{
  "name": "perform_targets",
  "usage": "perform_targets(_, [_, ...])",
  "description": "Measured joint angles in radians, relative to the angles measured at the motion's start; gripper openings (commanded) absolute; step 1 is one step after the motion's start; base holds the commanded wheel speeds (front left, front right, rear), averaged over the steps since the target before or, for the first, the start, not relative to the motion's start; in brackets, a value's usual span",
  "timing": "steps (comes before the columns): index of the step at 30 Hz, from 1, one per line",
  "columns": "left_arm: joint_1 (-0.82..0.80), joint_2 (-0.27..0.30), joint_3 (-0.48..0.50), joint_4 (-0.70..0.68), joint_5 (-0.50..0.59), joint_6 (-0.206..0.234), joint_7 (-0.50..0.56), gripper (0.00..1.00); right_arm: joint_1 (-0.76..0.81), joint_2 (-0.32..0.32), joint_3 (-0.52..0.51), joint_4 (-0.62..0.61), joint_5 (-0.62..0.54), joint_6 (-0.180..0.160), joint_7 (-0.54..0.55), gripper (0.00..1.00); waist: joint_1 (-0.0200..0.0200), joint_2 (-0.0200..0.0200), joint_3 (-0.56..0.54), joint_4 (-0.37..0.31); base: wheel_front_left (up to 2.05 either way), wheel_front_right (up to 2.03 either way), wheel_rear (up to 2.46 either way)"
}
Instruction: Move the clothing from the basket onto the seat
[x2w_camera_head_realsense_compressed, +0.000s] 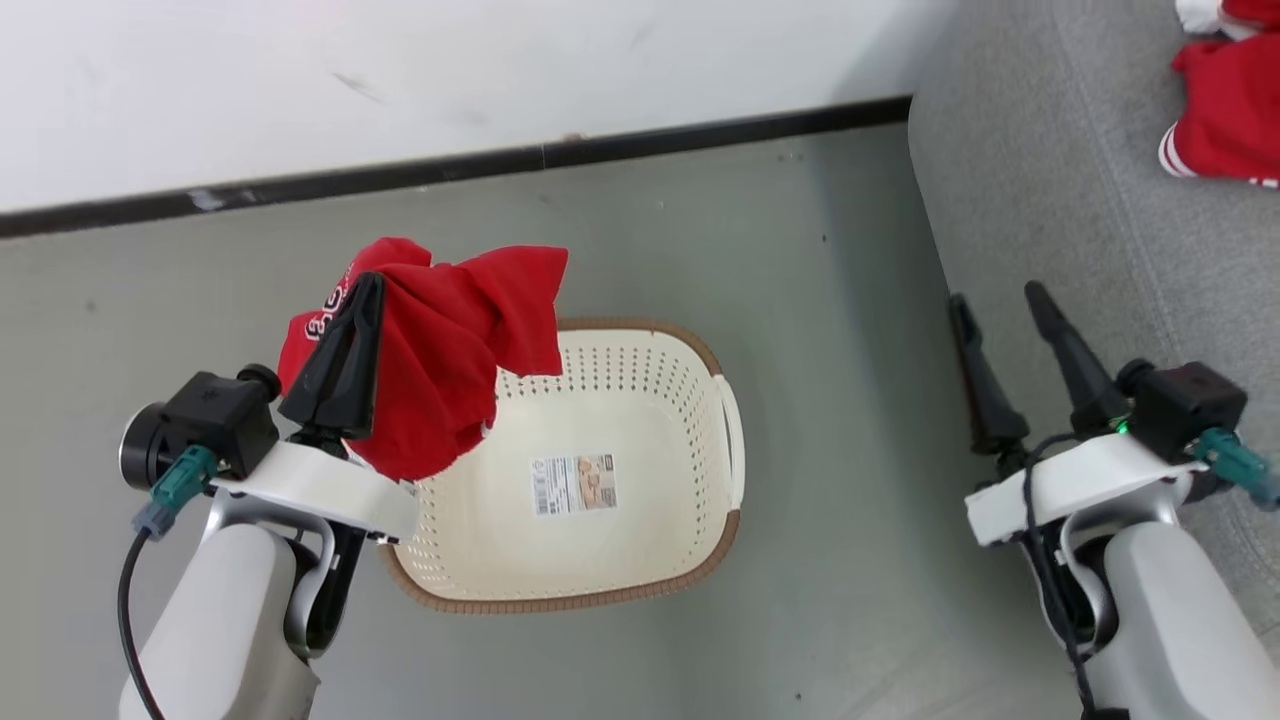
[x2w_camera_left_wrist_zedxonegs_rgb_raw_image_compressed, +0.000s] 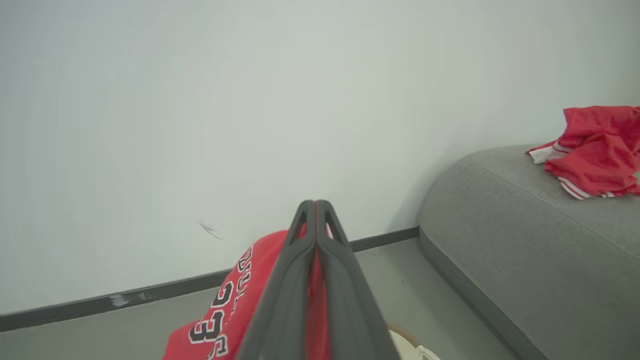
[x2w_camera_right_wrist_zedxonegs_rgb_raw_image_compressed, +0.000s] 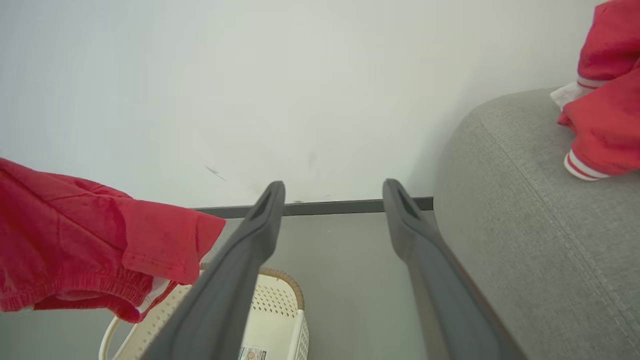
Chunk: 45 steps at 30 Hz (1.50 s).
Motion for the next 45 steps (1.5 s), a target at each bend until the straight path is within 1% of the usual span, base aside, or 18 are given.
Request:
perform_targets(9, [0.086,0.0,-0.006,-0.063,0.0,0.017,0.001,0.0,0.047,0.0,0.048,0.004,-0.07,0.0,0.0,1.0,0.0,0.0,-0.115,0.02,0.0,0.0,0.0])
perform_targets(13, [0.118,0.0,-0.015,-0.092,0.0,0.025,0.019,0.0,0.068,-0.001,0.105,0.008,-0.086,0.0,0.0,1.0,0.0,0.0,-0.162,0.029,0.0,0.0,0.0])
perform_targets(28, [0.195,-0.004,-0.099,-0.206,0.018,0.028,0.108,0.0,0.064,-0.012,0.544,0.023,-0.079,0.0,0.0,1.0,0.0,0.0,-0.301,0.072,0.0,0.0,0.0])
perform_targets(32, [0.213,-0.009,-0.128,-0.239,0.018,0.028,0.134,0.0,0.05,-0.013,0.631,0.023,-0.054,0.0,0.0,1.0,0.0,0.0,-0.329,0.083,0.0,0.0,0.0])
perform_targets(39, [0.227,-0.022,-0.184,-0.302,0.028,0.028,0.181,0.0,0.042,-0.016,0.707,0.021,-0.018,0.001,0.0,1.0,0.0,0.0,-0.366,0.104,0.0,0.0,0.0])
perform_targets(45, [0.247,-0.031,-0.233,-0.351,0.037,0.027,0.218,0.0,0.017,-0.016,0.716,0.007,-0.004,0.001,0.0,1.0,0.0,0.0,-0.389,0.12,0.0,0.0,0.0])
